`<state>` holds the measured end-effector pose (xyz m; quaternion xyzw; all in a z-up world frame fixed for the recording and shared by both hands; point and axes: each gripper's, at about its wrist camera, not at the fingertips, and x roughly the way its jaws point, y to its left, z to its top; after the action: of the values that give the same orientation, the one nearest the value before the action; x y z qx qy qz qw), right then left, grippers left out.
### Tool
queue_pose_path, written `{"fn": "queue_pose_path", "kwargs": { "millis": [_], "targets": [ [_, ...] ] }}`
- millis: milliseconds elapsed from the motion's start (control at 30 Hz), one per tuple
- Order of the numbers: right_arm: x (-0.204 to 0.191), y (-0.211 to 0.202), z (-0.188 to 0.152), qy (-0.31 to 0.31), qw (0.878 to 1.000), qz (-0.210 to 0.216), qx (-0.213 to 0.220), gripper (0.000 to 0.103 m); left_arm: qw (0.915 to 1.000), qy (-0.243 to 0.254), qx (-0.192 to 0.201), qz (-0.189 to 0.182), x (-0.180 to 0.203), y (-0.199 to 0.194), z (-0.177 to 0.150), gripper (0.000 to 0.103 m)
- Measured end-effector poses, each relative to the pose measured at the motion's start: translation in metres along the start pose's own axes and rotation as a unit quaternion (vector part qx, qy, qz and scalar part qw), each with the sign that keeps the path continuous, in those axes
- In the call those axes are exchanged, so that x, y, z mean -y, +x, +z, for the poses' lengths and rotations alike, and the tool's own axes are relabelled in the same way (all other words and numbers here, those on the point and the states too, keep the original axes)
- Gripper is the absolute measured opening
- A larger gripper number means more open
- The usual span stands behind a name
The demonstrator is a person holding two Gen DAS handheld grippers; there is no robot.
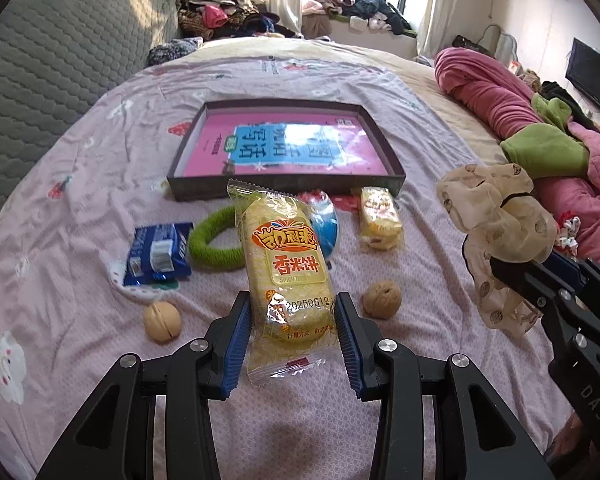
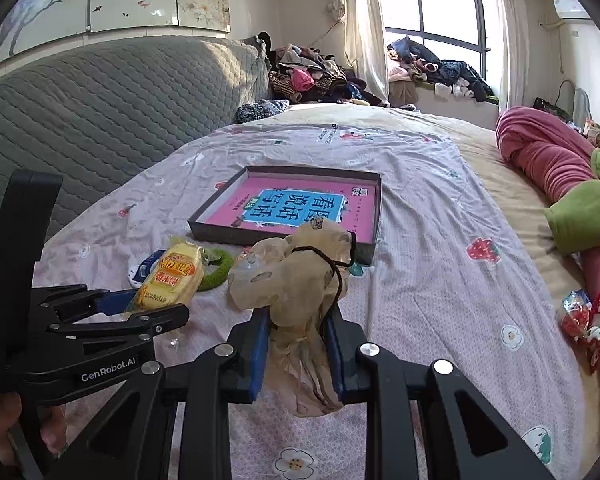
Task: Organize objects
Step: 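Lift and carry the bread with the left tool while the right tool carries the mesh bag over the tray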
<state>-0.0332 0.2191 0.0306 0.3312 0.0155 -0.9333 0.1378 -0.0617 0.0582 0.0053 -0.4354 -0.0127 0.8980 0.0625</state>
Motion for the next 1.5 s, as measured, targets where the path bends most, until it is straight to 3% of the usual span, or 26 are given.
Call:
{"fn": "queue_pose_path", "kwargs": {
  "millis": [700,1500],
  "targets": [
    [-0.031,0.011,0.048,-0.01,0.999,0.0,0.034,0.026,0.9992,0.018,0.035,0.011,-0.032,-0.01,0.041,0.043],
    [-0.013,0.053,0.111,-0.01,0.998,0.003,0.067,0.026,0.9981,0.022,0.056,0.016,-0.038,0.027,0.106,0.043]
  ]
}}
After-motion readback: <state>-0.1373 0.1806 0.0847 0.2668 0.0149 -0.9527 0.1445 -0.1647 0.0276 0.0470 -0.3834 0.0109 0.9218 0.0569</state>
